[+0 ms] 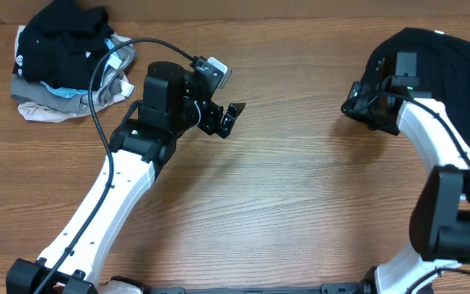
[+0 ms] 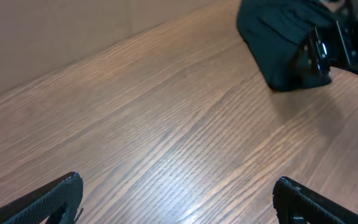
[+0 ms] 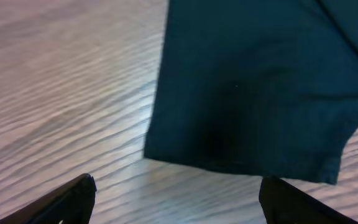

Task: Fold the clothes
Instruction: 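Reach the right gripper to the black T-shirt and grasp its edge, then drag the black T-shirt leftward with the right gripper to spread it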

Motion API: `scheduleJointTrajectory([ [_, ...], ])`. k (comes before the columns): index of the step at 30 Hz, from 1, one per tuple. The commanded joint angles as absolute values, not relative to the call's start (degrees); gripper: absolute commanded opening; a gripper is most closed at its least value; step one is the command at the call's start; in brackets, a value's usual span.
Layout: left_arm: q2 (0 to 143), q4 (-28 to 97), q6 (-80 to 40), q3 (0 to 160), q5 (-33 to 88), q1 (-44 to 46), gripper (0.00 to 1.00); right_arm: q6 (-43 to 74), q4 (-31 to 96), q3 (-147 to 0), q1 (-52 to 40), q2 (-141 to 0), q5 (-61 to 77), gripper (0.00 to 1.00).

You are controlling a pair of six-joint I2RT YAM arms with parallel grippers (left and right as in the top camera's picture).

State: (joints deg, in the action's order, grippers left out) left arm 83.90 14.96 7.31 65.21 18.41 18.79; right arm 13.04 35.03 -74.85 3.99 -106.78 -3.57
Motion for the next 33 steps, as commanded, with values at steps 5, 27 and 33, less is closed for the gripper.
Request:
scheduleJointTrajectory([
  [5, 84.01, 14.70, 5.93, 66.48, 15.94, 19.16, 1.00, 15.31, 30.65, -76.47, 4.19, -111.44, -7.53, 0.82],
  [27, 83.83, 14.24, 0.30, 66.50, 0.01, 18.72, 0.81, 21.15, 30.15, -76.64, 1.37, -118.72, -1.83, 0.04],
  [33, 83.42, 12.73, -1.76, 66.57, -2.09, 15.73, 0.84, 20.78, 36.47, -79.66, -6.76, -118.67, 0.36, 0.04],
])
